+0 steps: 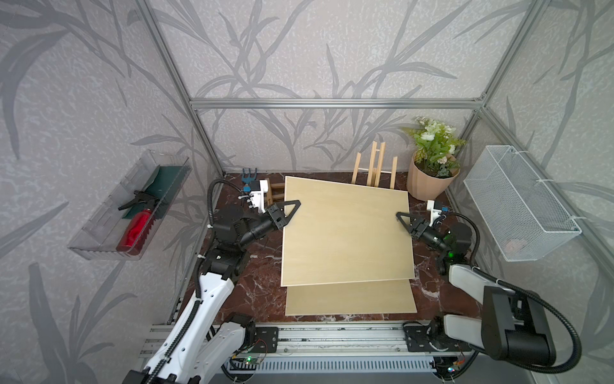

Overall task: Disassemble the easel
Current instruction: Move the easel to the center of the board.

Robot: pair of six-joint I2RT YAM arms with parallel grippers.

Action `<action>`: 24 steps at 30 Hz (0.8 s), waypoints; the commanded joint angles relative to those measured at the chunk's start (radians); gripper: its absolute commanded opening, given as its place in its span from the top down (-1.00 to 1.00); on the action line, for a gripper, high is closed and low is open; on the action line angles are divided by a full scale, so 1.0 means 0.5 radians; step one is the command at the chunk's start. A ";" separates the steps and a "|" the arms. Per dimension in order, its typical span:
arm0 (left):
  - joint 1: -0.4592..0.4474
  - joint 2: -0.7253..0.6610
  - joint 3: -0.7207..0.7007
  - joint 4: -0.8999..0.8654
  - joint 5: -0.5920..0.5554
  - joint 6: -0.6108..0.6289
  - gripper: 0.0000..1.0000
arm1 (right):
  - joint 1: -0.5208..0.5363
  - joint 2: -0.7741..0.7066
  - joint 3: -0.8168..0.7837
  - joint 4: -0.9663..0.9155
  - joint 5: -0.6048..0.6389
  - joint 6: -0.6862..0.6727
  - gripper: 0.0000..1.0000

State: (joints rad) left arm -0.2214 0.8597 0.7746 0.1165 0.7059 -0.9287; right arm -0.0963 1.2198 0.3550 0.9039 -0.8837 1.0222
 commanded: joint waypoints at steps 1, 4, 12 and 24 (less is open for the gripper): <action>-0.083 -0.065 -0.276 0.001 -0.068 -0.151 1.00 | 0.246 -0.311 0.017 0.024 -0.243 -0.088 -0.28; -0.091 -0.218 -0.476 0.049 -0.099 -0.239 1.00 | 0.276 -0.495 -0.050 -0.292 -0.170 -0.261 -0.35; -0.149 -0.421 -0.844 0.160 -0.212 -0.419 1.00 | 0.300 -0.706 -0.121 -0.856 -0.030 -0.523 -0.47; -0.231 -0.387 -1.154 0.381 -0.289 -0.541 1.00 | 0.340 -0.590 -0.222 -0.872 0.048 -0.581 -0.61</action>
State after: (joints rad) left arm -0.2920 0.6373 0.2306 0.3447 0.5953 -1.2057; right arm -0.0101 0.9569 0.2150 0.3443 -0.5812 0.6571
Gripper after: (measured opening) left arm 0.100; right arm 0.804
